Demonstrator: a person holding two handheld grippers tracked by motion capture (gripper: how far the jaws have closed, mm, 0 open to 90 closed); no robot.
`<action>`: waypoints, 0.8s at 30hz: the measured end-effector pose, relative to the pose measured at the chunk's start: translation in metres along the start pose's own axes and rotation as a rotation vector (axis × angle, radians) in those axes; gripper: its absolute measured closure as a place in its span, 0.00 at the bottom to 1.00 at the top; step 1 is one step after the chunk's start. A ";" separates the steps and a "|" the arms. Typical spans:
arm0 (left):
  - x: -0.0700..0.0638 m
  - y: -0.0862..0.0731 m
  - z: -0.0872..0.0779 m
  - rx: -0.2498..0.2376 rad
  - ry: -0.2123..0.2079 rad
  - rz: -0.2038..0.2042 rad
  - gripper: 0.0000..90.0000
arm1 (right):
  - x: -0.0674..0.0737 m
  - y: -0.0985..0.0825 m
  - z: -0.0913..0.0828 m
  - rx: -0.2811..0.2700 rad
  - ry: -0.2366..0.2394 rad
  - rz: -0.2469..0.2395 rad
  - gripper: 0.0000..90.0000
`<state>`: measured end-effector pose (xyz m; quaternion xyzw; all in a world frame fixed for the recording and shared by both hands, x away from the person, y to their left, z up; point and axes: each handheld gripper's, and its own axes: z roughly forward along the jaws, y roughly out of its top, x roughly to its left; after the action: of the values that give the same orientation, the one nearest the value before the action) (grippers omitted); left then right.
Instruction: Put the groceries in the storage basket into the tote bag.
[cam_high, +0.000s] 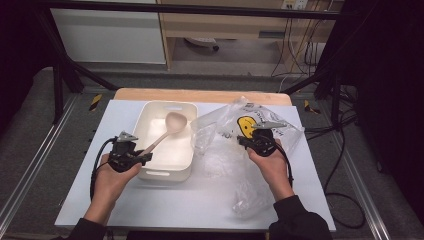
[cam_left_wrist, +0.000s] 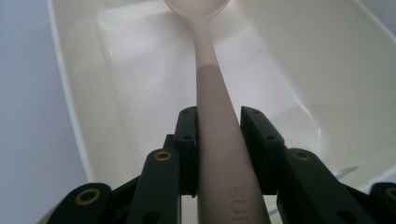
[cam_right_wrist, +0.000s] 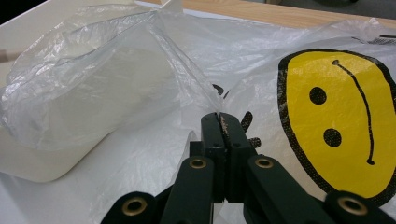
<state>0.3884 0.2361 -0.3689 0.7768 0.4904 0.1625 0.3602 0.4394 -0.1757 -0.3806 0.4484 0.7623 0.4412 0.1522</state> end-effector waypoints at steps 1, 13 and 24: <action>0.000 0.001 -0.004 -0.014 -0.004 -0.002 0.76 | 0.000 0.000 0.000 -0.003 -0.001 -0.003 1.00; -0.014 0.009 -0.043 -0.083 -0.098 0.069 0.76 | -0.002 0.001 -0.003 -0.019 0.002 0.008 1.00; -0.001 0.008 -0.047 -0.081 -0.150 0.117 0.76 | -0.005 0.020 0.000 0.027 0.038 0.036 1.00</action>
<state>0.3644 0.2520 -0.3302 0.7988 0.4091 0.1444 0.4167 0.4532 -0.1758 -0.3657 0.4554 0.7629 0.4418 0.1235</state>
